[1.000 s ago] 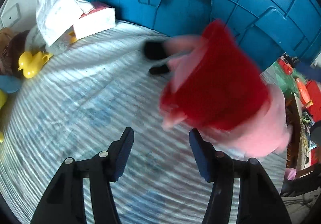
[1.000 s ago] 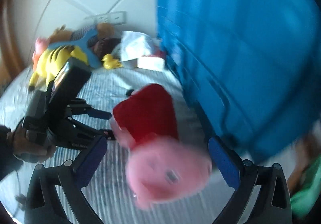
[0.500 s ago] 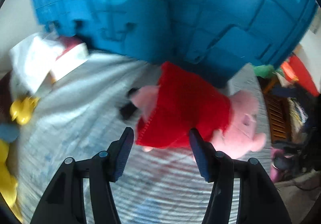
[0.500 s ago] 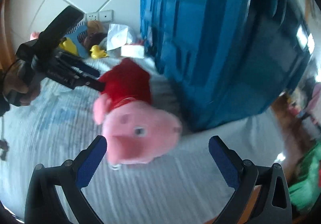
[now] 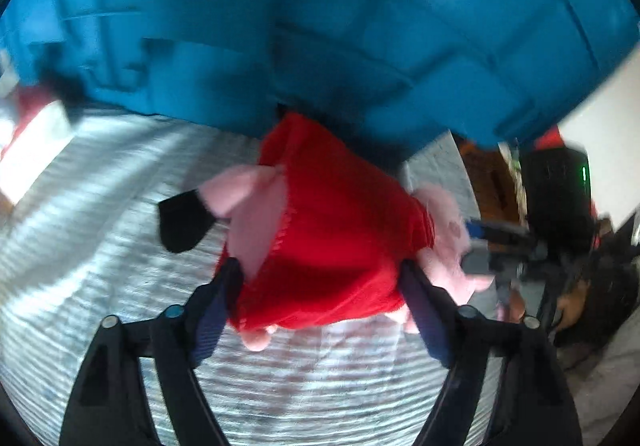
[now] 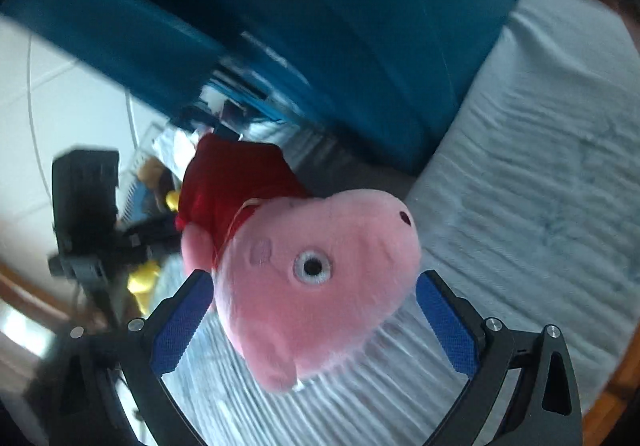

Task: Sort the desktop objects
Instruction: 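Lift the Peppa Pig plush with the right gripper toward the crate, then carry Peppa over the crate and open the right gripper to drop her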

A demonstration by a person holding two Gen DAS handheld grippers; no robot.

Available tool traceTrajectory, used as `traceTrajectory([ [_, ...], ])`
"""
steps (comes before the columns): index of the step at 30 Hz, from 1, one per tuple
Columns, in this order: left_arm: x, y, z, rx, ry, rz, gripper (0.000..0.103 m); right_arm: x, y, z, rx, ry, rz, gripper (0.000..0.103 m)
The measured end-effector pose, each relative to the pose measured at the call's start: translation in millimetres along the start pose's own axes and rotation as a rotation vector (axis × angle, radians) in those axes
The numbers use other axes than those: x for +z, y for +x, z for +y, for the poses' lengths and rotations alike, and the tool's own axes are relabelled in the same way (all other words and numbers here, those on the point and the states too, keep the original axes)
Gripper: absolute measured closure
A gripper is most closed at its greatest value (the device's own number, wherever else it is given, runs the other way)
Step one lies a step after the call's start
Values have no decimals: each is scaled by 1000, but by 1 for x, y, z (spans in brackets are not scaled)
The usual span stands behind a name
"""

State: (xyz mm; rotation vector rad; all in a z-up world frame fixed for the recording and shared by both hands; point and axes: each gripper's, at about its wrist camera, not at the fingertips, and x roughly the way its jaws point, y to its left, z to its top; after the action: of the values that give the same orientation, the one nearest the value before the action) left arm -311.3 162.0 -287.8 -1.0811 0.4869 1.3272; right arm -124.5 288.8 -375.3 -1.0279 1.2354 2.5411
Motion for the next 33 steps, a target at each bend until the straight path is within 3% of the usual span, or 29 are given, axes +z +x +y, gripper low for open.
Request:
traceTrajectory([
  [1, 0, 2, -1, -16, 2, 6, 22, 0, 1, 0, 2, 5, -3, 0],
  [3, -2, 4, 0, -29, 0, 6, 22, -1, 4, 0, 5, 15, -9, 25],
  [8, -12, 0, -5, 9, 11, -13, 22, -9, 0, 25, -70, -123, -22, 34],
  [16, -37, -29, -15, 27, -10, -70, 22, -16, -12, 52, -82, -252, 6, 37],
  [21, -56, -70, -31, 70, -9, -111, 22, -12, -32, 89, -25, -343, -4, 38],
  [26, -67, -137, -55, 184, -4, -169, 22, -3, -53, 134, 57, -433, -26, 40],
  [33, -46, -224, -90, 363, -11, -295, 27, 24, -100, 208, 178, -584, -117, 43],
])
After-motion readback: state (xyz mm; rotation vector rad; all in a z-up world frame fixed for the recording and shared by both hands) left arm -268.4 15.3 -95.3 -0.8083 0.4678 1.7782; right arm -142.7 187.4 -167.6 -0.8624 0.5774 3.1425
